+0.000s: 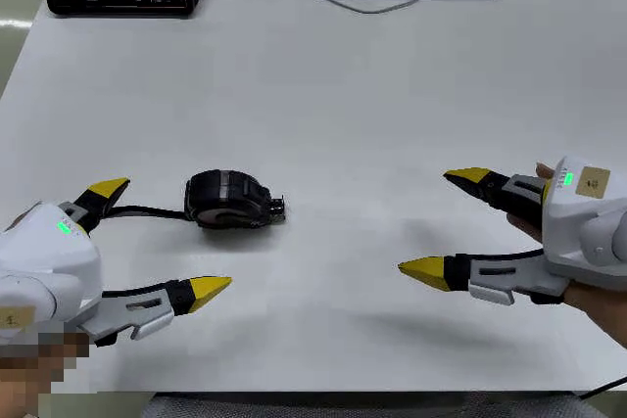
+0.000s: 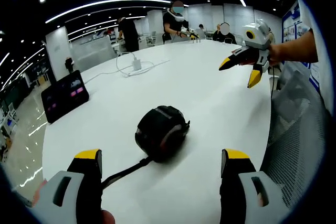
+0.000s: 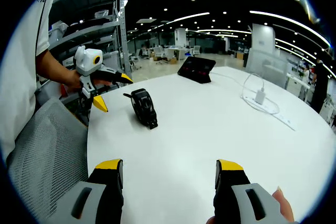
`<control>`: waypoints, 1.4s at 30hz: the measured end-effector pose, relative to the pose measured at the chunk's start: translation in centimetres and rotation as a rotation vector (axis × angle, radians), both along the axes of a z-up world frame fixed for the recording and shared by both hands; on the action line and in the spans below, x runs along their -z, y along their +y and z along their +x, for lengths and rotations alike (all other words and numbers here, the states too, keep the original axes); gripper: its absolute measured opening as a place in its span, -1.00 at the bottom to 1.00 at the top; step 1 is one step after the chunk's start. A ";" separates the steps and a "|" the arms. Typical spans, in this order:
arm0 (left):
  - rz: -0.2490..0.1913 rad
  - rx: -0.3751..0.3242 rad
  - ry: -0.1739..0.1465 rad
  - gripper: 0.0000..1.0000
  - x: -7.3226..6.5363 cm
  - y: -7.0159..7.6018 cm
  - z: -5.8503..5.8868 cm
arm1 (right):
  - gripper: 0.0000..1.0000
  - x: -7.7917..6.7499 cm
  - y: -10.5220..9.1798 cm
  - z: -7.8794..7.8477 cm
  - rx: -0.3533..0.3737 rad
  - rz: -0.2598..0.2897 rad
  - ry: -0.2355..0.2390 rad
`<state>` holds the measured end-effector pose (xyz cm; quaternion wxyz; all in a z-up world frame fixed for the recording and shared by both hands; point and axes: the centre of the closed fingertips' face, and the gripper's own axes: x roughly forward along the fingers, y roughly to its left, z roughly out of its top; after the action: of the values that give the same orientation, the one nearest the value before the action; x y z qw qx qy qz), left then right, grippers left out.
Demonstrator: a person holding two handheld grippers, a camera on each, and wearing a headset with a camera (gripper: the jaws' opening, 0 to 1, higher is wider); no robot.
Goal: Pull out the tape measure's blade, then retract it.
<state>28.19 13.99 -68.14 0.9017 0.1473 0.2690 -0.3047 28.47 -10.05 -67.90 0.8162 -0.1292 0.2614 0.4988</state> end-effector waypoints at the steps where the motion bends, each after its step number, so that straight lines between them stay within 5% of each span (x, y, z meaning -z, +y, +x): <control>1: 0.001 0.003 0.000 0.83 0.0 0.0 -0.1 | 0.40 0.0 -0.1 -0.1 0.000 -0.002 -0.002; 42: -0.029 0.076 0.060 0.98 0.4 0.7 -3.0 | 0.66 0.9 -3.1 -2.9 0.027 -0.029 0.053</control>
<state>25.23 14.65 -68.58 0.8830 0.1354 0.2857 -0.3469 25.57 -13.13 -68.84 0.8137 -0.1243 0.2916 0.4872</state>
